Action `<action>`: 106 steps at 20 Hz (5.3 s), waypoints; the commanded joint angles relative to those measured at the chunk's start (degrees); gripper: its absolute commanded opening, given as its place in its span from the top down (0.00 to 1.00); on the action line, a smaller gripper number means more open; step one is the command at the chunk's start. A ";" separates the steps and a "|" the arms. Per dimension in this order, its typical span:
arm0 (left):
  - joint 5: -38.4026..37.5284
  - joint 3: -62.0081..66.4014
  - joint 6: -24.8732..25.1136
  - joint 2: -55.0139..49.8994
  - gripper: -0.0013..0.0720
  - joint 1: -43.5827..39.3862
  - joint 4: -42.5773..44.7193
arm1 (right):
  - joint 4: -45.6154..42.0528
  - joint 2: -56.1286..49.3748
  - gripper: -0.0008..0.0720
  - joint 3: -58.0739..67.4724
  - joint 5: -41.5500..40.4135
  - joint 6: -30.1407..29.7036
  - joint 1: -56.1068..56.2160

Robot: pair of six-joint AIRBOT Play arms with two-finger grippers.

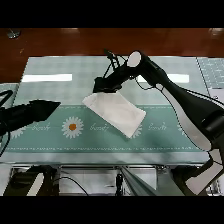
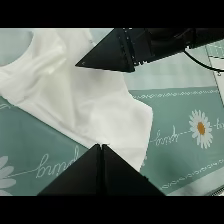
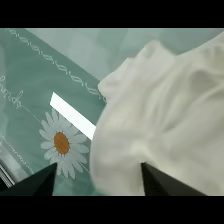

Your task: Fold the shirts.

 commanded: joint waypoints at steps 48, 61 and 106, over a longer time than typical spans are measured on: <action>3.13 -1.40 -1.46 -4.35 0.96 0.04 1.68 | -17.00 29.40 0.95 9.70 38.12 5.77 -45.31; 3.17 -1.40 -1.29 -4.37 0.96 0.07 1.75 | -34.23 53.57 0.95 -22.03 39.69 7.78 -82.66; -5.97 27.96 -7.52 -45.05 0.96 -18.27 36.85 | -52.89 33.05 0.95 -32.35 7.10 26.32 -18.01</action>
